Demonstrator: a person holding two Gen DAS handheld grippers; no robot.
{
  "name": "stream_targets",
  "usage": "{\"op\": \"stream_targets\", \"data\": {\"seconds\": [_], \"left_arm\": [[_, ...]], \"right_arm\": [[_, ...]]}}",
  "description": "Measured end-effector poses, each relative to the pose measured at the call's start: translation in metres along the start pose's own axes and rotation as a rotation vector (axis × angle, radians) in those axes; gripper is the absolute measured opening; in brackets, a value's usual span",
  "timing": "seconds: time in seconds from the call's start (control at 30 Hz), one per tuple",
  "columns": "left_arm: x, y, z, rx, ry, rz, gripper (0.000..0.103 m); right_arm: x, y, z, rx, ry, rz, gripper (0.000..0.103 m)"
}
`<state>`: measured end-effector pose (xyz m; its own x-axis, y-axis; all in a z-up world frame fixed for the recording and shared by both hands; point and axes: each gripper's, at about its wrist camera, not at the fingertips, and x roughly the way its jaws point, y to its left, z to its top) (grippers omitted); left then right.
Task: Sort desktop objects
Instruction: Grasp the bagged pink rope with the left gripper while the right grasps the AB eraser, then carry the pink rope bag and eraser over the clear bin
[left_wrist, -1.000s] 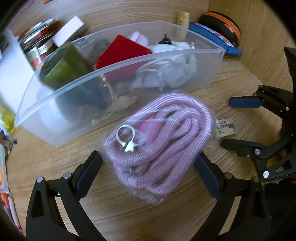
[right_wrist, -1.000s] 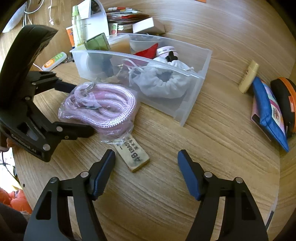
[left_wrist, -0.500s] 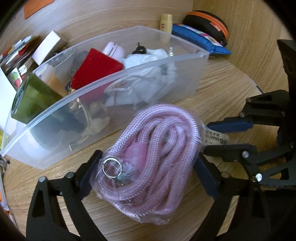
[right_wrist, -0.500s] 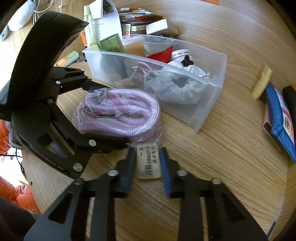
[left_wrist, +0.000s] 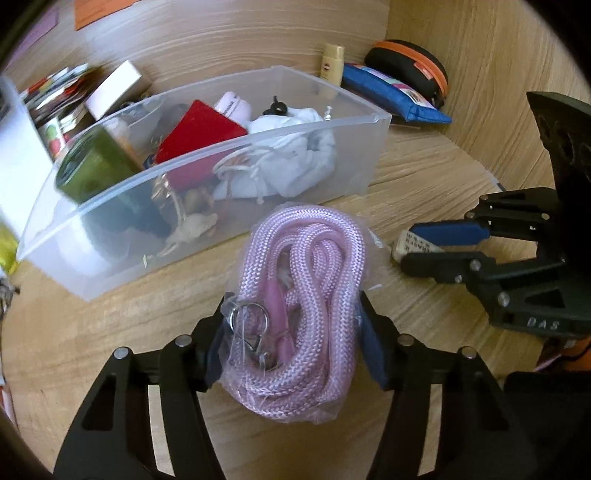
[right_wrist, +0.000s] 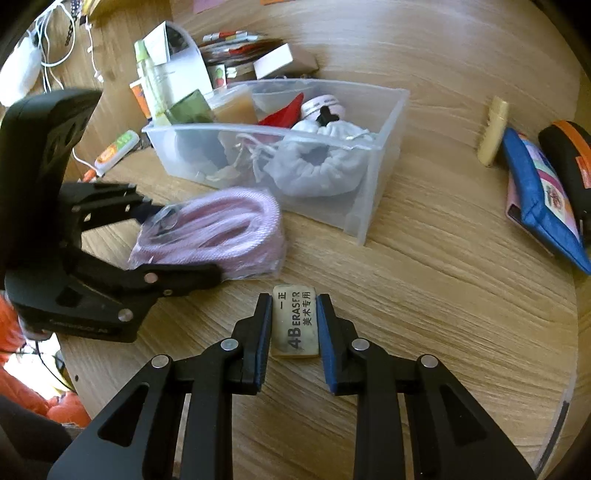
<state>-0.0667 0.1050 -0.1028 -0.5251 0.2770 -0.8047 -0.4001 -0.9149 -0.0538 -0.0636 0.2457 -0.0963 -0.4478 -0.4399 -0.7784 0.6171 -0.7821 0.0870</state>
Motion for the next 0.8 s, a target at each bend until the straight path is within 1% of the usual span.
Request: {"op": "stream_targets", "data": {"seconds": [0.2, 0.33, 0.47, 0.57, 0.8], "left_arm": [[-0.018, 0.008, -0.01, -0.079, -0.045, 0.039, 0.06], [-0.033, 0.008, -0.015, -0.09, -0.087, 0.081, 0.06], [-0.049, 0.005, -0.016, -0.112, -0.154, 0.125, 0.06], [-0.058, 0.004, -0.014, -0.124, -0.189, 0.158, 0.06], [-0.086, 0.015, -0.006, -0.172, -0.28, 0.165, 0.06]], "right_arm": [[-0.012, 0.004, 0.001, 0.007, -0.027, 0.004, 0.021], [-0.02, 0.007, 0.002, 0.005, -0.051, 0.003, 0.021], [-0.03, 0.012, 0.007, 0.003, -0.088, 0.005, 0.021], [-0.037, 0.016, 0.013, 0.003, -0.119, 0.008, 0.021], [-0.055, 0.023, 0.028, -0.013, -0.193, 0.006, 0.021]]}}
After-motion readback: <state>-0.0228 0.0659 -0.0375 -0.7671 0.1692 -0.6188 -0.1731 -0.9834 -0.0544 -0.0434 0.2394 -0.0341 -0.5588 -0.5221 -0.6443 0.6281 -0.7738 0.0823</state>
